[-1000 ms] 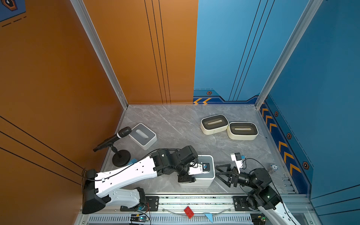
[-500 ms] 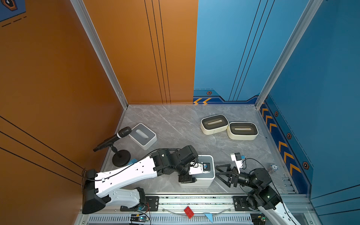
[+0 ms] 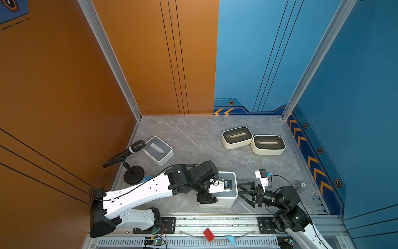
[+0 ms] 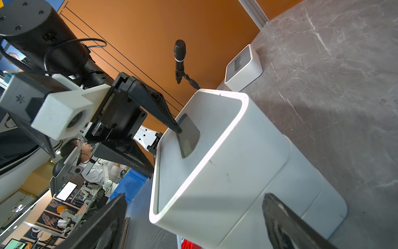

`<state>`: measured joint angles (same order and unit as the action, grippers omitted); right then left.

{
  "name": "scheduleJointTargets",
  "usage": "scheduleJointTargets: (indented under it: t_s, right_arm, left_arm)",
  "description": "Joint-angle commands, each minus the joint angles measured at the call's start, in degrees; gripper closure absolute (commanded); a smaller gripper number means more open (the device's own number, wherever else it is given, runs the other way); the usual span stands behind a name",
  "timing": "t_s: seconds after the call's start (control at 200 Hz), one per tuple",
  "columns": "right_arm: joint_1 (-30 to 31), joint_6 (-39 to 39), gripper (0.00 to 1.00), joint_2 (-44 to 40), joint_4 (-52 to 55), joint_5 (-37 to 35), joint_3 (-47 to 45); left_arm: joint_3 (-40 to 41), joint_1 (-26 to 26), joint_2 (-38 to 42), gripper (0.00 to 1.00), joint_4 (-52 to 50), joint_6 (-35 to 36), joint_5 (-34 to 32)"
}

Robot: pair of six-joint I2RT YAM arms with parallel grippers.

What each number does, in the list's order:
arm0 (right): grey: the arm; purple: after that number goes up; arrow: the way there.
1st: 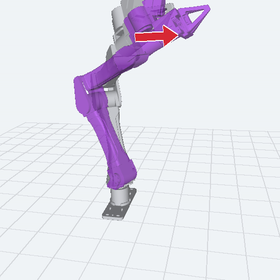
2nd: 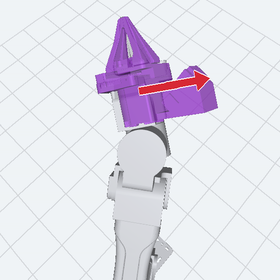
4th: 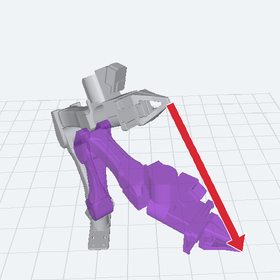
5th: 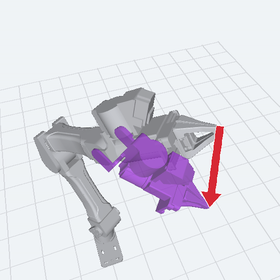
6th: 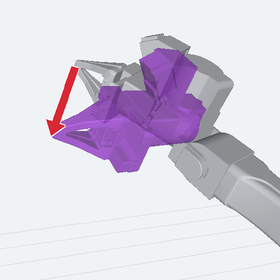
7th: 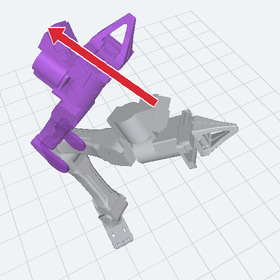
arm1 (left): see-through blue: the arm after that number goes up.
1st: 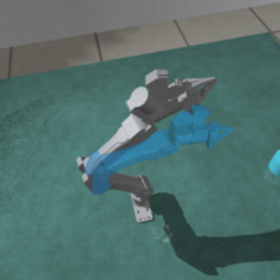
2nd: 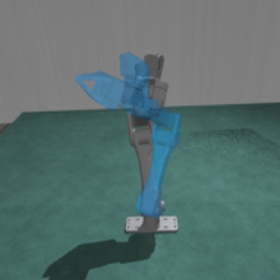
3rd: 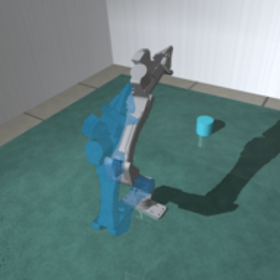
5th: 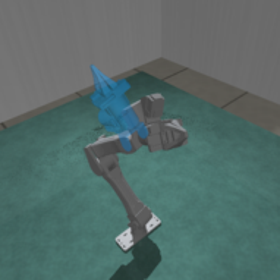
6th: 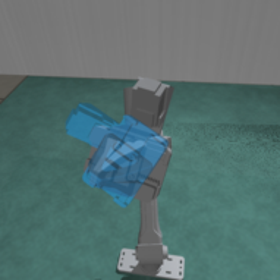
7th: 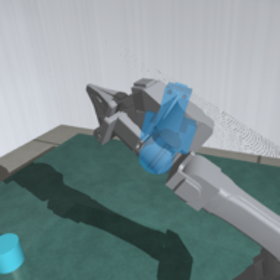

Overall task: Stack the tissue boxes
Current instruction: Place the tissue box at the tissue box.

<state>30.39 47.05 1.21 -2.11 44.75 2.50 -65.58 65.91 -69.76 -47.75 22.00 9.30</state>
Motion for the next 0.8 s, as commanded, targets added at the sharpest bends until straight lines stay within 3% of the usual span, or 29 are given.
scheduleJointTargets:
  t_s: [0.0, 0.36, 0.541, 0.581, 0.596, 0.796]
  right_arm:
    - [0.4, -1.4, 0.0, -0.8, 0.0, -0.7, -0.1]
    - [0.3, -0.8, 0.0, -0.8, -0.1, -0.6, -0.1]
    - [0.3, 0.8, 0.0, -0.8, -0.3, -4.3, 1.7]
    - [0.2, 0.5, 0.0, -0.8, 0.6, -5.7, 3.0]
    - [0.2, 0.4, 0.0, -0.8, 0.9, -6.3, 3.5]
    - [-0.7, -2.7, 0.0, -0.8, 7.8, -12.5, 11.8]
  left_arm:
    - [-0.5, -0.5, 1.0, 0.3, -0.3, -0.9, 1.6]
    - [-2.0, -0.6, 4.0, 0.22, -0.4, -1.3, 0.9]
    - [-3.5, -1.0, 5.5, 0.15, -0.5, -1.3, -0.8]
    - [-3.8, -1.1, 5.6, 0.07, -0.3, -1.2, -1.6]
    - [-3.9, -1.2, 5.6, 0.0, -0.3, -1.2, -1.8]
    - [-6.8, -3.6, 6.0, 0.02, 1.4, -5.9, -4.3]
